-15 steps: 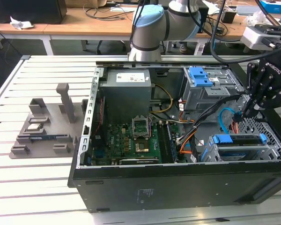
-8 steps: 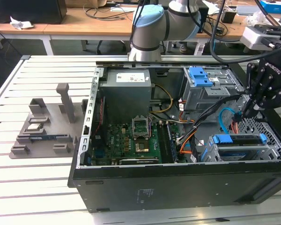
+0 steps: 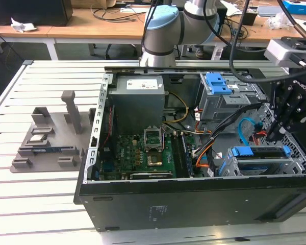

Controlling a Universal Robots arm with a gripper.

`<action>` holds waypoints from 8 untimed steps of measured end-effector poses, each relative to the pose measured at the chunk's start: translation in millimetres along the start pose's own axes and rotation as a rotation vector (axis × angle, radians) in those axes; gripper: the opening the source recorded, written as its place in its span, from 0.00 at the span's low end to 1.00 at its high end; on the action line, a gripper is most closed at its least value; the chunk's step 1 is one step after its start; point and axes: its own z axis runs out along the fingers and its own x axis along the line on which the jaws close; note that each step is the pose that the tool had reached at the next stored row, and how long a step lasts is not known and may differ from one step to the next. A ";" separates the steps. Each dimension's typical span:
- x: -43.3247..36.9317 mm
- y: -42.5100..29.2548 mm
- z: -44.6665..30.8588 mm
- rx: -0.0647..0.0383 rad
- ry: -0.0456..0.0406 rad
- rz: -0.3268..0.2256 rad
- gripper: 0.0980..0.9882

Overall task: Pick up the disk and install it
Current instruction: 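Insert the first disk wire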

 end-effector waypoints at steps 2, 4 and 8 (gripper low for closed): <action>5.6 0.1 1.4 0.000 0.0000 0.000 0.08; 7.8 -0.2 4.8 0.000 -0.0010 0.001 0.08; 7.5 -0.4 8.4 0.000 -0.0018 0.004 0.08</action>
